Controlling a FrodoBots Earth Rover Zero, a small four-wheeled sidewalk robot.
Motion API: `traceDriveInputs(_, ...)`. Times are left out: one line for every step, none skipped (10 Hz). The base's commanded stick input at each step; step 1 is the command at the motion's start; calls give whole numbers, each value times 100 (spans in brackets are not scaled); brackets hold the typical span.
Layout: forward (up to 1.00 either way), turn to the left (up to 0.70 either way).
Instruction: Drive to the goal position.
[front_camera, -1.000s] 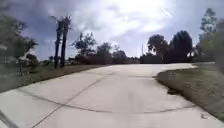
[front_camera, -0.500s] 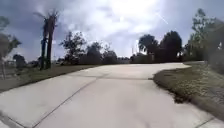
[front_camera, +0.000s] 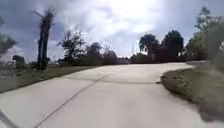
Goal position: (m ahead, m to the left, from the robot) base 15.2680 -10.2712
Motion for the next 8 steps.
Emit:
traceDriveInputs(84,-6)
traceDriveInputs(84,0)
traceDriveInputs(84,0)
traceDriveInputs(84,0)
traceDriveInputs(84,-11)
traceDriveInputs(84,-34)
traceDriveInputs(84,-34)
traceDriveInputs(84,-21)
